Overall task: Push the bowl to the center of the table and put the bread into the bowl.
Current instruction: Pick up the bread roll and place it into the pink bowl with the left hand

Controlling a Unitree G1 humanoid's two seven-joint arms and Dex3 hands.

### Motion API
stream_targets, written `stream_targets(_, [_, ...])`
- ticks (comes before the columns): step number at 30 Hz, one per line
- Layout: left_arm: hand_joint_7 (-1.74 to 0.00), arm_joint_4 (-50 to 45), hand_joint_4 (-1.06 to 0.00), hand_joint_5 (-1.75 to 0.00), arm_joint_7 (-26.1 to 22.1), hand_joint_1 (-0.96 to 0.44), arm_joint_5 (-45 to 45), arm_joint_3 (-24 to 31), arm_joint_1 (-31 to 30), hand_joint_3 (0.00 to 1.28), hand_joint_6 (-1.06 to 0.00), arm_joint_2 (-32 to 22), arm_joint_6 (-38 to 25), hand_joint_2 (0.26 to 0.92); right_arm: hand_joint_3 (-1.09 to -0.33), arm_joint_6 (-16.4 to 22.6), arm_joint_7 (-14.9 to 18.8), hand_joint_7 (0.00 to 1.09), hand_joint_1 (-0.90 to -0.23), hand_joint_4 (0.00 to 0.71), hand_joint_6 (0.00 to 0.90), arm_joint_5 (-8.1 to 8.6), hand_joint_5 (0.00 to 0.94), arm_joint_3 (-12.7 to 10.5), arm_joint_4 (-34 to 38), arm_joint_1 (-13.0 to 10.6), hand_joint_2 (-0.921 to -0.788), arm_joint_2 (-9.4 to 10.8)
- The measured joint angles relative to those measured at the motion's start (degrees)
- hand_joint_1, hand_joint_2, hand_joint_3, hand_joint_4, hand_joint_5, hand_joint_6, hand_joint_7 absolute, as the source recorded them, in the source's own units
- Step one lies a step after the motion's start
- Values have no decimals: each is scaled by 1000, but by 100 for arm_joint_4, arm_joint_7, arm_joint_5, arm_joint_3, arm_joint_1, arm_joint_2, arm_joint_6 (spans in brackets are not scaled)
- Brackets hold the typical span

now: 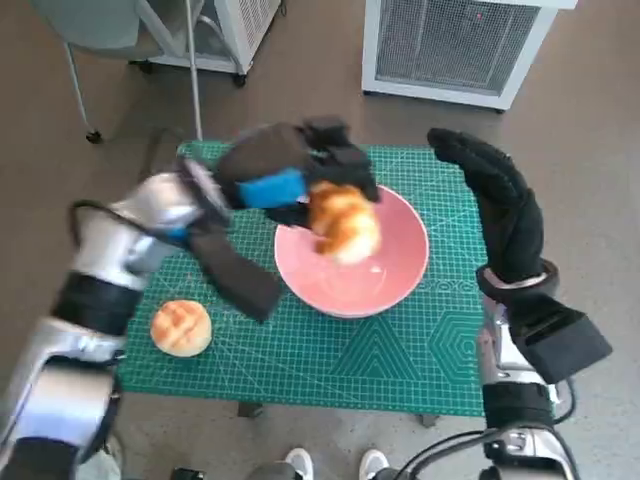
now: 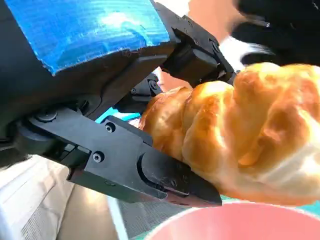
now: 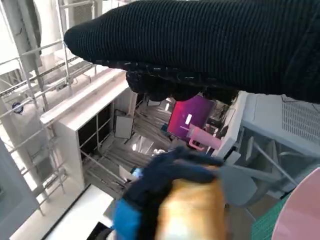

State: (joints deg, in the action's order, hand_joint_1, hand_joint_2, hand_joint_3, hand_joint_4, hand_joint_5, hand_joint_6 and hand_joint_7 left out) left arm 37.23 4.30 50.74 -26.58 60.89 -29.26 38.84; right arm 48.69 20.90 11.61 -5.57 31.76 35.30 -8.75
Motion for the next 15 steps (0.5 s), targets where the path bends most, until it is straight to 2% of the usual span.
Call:
stream_targets(3, [-1222,324,-630,-1175,-46,0,74,-147,116,97,-620,157,-47,920,-816,-18,16,631,-672,253,-1,2,7,-6,-41,-10,-921,0])
stream_targets(5, [-1345,493,-505,-1292,-213,0,48,-184,140,200,-509,260,-149,920,-817,-31,18,631,-672,252,-1,2,7,-13,-69,-23,-921,0])
stream_targets(6, [-1213,554,-437,-1143,-364,-18,2,-187,140,196,-448,308,-230,911,-818,-40,17,631,-672,252,-1,0,7,-17,-86,-31,-921,0])
stream_targets(7, [-892,594,-388,-791,-566,-54,-63,-188,139,159,-411,344,-322,880,-818,-44,17,630,-671,250,-1,-2,6,-19,-103,-41,-921,0])
stream_targets(8, [-629,634,-345,-512,-788,-97,-136,-189,137,122,-377,379,-429,883,-818,-46,16,630,-672,251,-1,-4,6,-20,-124,-50,-921,0])
stream_targets(11, [-297,670,-278,-170,-1318,-192,-234,-198,120,67,-322,411,-682,877,-819,-46,-4,630,-676,251,-1,-30,7,-25,-178,-78,-921,0])
stream_targets(15, [-156,642,-218,-44,-1770,-262,-416,-191,44,34,-282,386,-829,863,-819,-46,-65,632,-679,252,-1,-72,7,-34,-228,-112,-921,1])
